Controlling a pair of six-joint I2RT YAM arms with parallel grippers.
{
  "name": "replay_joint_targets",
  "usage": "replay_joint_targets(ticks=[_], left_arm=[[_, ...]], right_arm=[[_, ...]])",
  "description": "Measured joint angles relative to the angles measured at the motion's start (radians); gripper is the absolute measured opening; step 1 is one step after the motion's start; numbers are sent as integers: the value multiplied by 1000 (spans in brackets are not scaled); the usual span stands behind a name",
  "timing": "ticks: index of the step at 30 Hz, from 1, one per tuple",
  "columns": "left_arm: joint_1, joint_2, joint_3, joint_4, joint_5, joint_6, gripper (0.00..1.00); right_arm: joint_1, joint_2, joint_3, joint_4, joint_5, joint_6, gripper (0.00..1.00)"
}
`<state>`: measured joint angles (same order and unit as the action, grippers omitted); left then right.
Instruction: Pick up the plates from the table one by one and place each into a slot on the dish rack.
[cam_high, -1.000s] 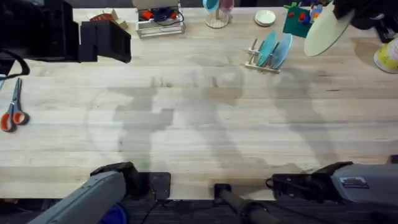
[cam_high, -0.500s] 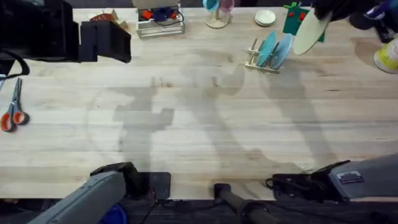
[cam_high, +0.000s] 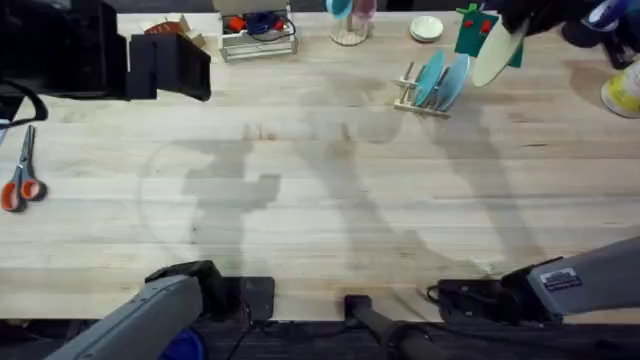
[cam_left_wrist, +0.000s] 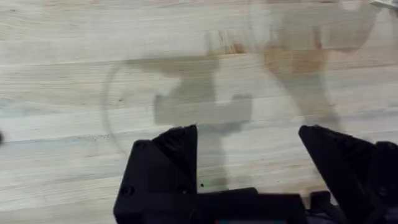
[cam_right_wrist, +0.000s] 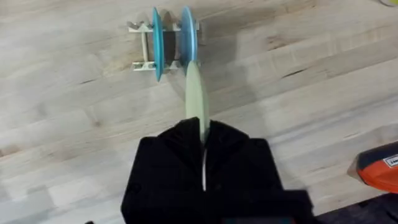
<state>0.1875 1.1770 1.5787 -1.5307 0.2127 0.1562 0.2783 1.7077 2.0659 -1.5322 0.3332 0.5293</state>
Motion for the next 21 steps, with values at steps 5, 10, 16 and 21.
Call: replay_joint_targets(ticks=[5, 10, 16, 21], left_arm=[[0, 0, 0, 0, 0, 0, 995], [0, 0, 0, 0, 0, 0, 995], [0, 0, 0, 0, 0, 0, 995], [0, 0, 0, 0, 0, 0, 995]], right_arm=[[-2, 21, 0, 25, 0, -10, 30], [-5, 31, 0, 31, 0, -14, 30], [-13, 64, 0, 44, 0, -14, 30], [-15, 104, 0, 65, 0, -24, 30]])
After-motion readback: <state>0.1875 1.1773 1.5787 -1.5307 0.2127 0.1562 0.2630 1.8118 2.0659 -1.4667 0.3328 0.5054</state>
